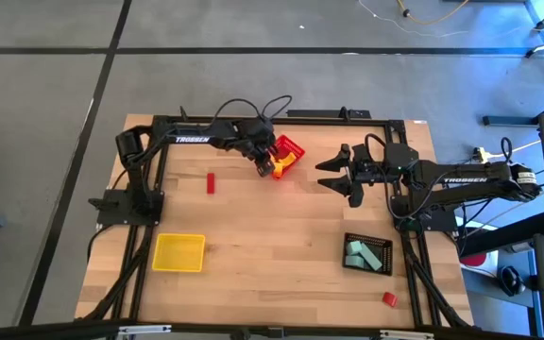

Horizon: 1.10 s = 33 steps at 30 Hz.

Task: Sort & place blocks by color
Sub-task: Put the yellow block into the red bin, then put the top right red block into the yellow bin

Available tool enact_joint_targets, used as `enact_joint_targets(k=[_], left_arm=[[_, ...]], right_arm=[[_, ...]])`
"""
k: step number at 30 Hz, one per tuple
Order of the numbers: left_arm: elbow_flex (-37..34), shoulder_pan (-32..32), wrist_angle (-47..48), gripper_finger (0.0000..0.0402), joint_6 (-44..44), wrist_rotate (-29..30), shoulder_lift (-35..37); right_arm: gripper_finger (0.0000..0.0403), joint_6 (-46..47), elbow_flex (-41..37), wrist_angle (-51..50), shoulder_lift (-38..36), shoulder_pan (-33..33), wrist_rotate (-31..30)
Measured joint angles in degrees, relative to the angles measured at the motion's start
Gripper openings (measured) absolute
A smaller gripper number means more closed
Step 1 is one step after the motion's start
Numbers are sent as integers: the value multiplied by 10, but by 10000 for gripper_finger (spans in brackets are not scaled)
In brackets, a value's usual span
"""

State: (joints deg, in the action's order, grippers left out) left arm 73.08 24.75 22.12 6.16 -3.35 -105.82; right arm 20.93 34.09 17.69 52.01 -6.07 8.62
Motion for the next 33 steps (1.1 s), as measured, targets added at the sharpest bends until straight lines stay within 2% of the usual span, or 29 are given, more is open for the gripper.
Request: enact_joint_targets(k=[11, 19, 24, 28, 33], left_arm=[[-1, -9, 0, 148, -53, 20, 17], [-1, 22, 34, 173, -47, 22, 135], [-13, 25, 33, 172, -13, -12, 225], [-81, 7, -40, 172, 13, -17, 311], [-225, -35, -183, 171, 69, -8, 436]], right_arm=[[254, 0, 0, 0, 0, 0, 0], [254, -2, 0, 0, 0, 0, -1], [254, -1, 0, 0, 0, 0, -1], [254, -2, 0, 0, 0, 0, 0], [254, 17, 0, 4, 0, 0, -1]])
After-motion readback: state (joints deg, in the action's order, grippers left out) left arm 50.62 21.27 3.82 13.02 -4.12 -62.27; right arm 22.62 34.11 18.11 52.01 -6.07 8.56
